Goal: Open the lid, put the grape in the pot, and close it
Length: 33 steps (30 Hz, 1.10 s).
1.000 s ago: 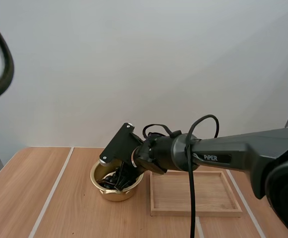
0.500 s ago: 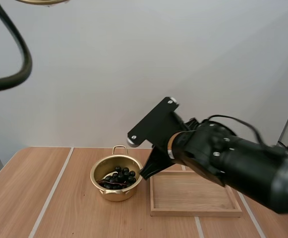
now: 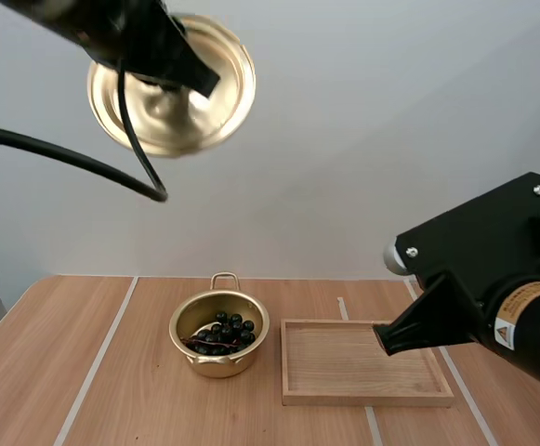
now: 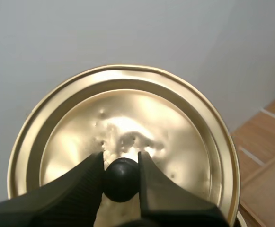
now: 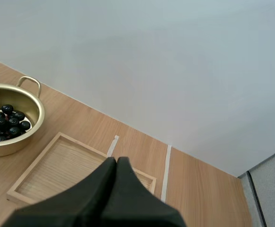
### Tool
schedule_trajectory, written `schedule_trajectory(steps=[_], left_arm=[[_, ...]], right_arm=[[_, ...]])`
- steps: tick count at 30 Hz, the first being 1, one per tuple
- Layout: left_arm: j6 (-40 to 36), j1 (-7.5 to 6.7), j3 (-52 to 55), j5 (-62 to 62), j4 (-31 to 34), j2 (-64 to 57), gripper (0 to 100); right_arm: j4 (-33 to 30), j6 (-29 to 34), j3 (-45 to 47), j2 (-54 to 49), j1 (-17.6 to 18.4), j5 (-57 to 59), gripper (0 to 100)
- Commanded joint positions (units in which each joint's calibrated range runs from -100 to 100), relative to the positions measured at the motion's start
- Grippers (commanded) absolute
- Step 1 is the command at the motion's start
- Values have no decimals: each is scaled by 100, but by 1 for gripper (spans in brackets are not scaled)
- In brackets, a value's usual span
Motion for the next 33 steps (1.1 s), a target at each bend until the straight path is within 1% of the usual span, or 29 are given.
schedule_trajectory(steps=[1,4,6,12,16,19,25,33], left_arm=[[200,-22,988,0,-371,244,0],[406,-22,1852,0,-452,418,0],[524,-22,2374,-133,-464,511,0],[983,-22,3896,-1448,-581,994,0],[1299,-22,4512,-2349,-860,1325,0],[1422,-22,4682,-2868,-1011,1599,0],[1643,-22,4709,-3226,-1301,2281,0],[1651,-22,4709,-3379,-1219,2635,0]], right_arm=[[449,-322,7,-281,-161,325,0],[806,-537,7,-388,-293,610,0],[932,-600,7,-434,-354,726,0],[987,-656,7,-488,-400,824,0],[987,-696,7,-488,-400,824,0],[1002,-695,7,-488,-400,824,0],[1002,-695,7,-488,-400,824,0],[1037,-695,7,-488,-425,824,0]])
